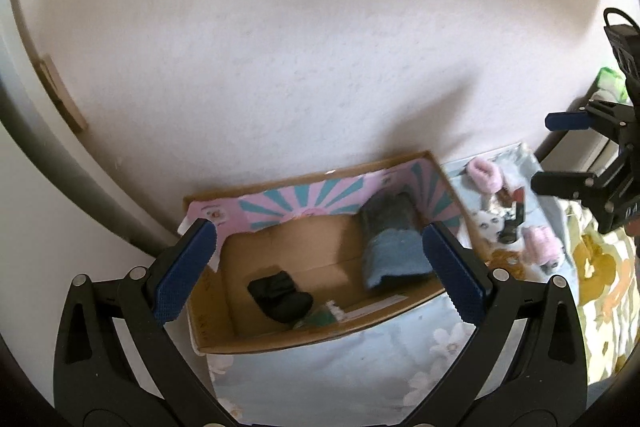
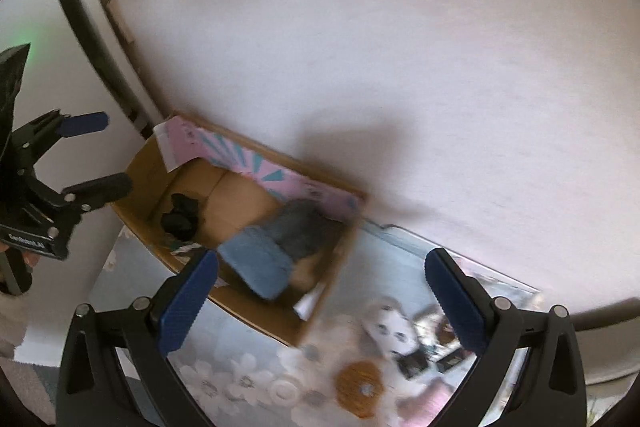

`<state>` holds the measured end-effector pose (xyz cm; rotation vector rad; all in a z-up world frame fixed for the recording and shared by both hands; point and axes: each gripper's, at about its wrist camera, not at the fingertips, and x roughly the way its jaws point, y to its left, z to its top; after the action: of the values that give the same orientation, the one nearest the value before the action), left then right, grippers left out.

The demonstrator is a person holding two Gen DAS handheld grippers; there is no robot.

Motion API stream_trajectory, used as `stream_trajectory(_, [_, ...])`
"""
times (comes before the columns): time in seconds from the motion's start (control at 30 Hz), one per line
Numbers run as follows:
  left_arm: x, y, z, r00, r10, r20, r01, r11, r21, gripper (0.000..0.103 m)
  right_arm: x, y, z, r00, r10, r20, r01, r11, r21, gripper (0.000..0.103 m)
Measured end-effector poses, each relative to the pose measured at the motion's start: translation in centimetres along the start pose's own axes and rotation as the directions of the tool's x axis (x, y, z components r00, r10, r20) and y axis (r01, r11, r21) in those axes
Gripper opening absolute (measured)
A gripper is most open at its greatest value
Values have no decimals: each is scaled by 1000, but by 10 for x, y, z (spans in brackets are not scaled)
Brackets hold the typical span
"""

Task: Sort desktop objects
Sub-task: 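Move both tools back over the remaining items on the sheet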

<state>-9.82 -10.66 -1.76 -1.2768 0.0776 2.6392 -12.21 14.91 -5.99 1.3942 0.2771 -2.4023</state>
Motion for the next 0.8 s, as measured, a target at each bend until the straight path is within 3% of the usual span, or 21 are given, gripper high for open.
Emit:
stream_trajectory(0.4, [-38,-79,5,988,-157,7,156,986,59,103,-68,-73,-41,998,-46,40,42,995,93,103])
stream_trajectory(0.57, [-29,-127,-12,973,-226,-46,229,970,87,103,-73,-88,-70,999,-51,9,50,998,44,103])
stream_trajectory(0.8, [13,-189,-47,949,-277,-149,290,954,73,103,-58,-108,-121,998,-20,-61,18,999,-28,103])
